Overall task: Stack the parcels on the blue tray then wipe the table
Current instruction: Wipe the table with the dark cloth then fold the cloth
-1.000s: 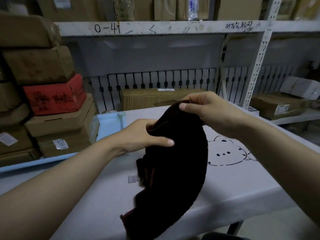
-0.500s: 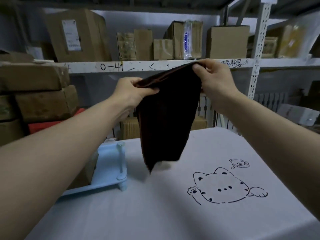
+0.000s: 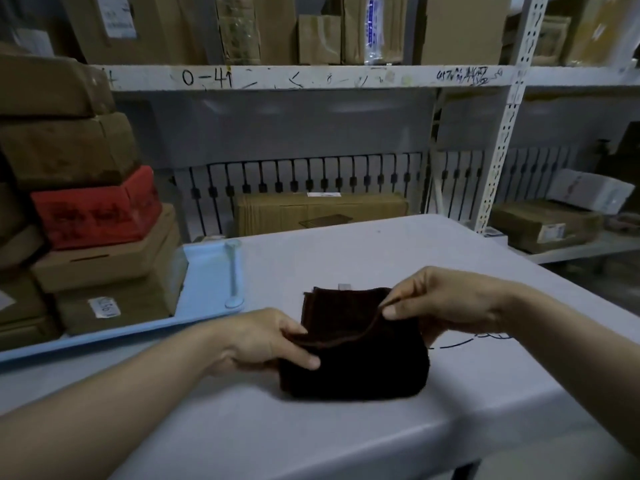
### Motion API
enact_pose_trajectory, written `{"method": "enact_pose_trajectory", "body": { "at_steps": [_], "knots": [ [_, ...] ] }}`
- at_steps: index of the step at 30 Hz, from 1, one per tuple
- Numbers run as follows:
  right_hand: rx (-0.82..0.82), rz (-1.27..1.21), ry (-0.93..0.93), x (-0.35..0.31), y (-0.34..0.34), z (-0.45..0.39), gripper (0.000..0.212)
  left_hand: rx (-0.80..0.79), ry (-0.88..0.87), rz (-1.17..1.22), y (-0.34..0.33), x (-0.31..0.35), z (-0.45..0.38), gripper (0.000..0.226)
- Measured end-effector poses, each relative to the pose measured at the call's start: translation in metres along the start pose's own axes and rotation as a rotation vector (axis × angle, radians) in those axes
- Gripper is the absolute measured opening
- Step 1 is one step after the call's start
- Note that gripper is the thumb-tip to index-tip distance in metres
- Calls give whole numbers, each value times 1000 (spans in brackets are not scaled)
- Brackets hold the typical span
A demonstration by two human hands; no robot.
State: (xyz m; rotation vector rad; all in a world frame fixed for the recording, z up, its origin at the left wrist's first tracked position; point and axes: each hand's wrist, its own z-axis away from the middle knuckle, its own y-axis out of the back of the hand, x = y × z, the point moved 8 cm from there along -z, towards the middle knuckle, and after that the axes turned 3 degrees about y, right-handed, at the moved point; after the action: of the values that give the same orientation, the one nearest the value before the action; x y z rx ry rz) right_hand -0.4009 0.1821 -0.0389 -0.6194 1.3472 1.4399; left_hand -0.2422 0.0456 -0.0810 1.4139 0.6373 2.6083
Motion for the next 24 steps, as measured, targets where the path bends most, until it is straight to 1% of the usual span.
{"method": "enact_pose_trajectory", "body": {
  "at_steps": [1, 2, 3, 4, 5, 6, 7, 8, 9, 10, 11, 12, 14, 15, 16, 17, 18, 20, 22, 24],
  "knots": [
    [30, -4, 0, 3, -1, -7, 15, 48, 13, -29, 3, 0, -3, 8],
    [109, -31, 25, 1, 7, -16, 14, 138, 2, -35, 12, 4, -9, 8],
    [231, -85, 60, -1, 20, -27, 13, 260, -29, -1, 26, 12, -14, 11],
    [379, -134, 92, -4, 38, -35, 19, 384, -76, 58, 42, 20, -19, 21],
    [512, -141, 113, -6, 54, -41, 31, 485, -119, 110, 55, 29, -22, 40],
    [611, -68, 107, -6, 64, -46, 42, 561, -148, 87, 64, 35, -25, 65],
    [674, 61, 81, -3, 68, -49, 49, 616, -167, -24, 68, 40, -27, 86],
    [703, 194, 55, 0, 67, -49, 49, 647, -183, -159, 67, 44, -27, 97],
    [700, 308, 59, 3, 60, -47, 44, 662, -209, -276, 62, 45, -26, 97],
    [655, 401, 102, 5, 47, -44, 38, 652, -250, -371, 53, 43, -27, 89],
    [564, 472, 162, 6, 31, -41, 34, 617, -291, -450, 43, 36, -30, 76],
    [432, 540, 201, 10, 12, -38, 35, 572, -322, -523, 32, 29, -32, 64],
    [169, 761, 181, 29, -18, -37, 49, 491, -359, -641, 14, 13, -38, 54],
    [107, 860, 154, 38, -22, -37, 53, 467, -374, -674, 7, 8, -39, 51],
    [108, 925, 151, 42, -21, -37, 50, 459, -387, -692, 3, 6, -40, 47],
    [143, 960, 179, 43, -18, -37, 41, 471, -408, -717, 2, 6, -40, 40],
    [186, 981, 221, 39, -17, -35, 32, 494, -425, -774, 0, 8, -39, 33],
    [231, 977, 290, 31, -17, -29, 22, 547, -436, -881, -1, 13, -34, 26],
    [207, 865, 303, 25, -18, -18, 17, 533, -393, -859, 2, 13, -25, 22],
    [109, 673, 244, 24, -18, -6, 13, 403, -367, -724, 3, 14, -16, 15]
  ]
}}
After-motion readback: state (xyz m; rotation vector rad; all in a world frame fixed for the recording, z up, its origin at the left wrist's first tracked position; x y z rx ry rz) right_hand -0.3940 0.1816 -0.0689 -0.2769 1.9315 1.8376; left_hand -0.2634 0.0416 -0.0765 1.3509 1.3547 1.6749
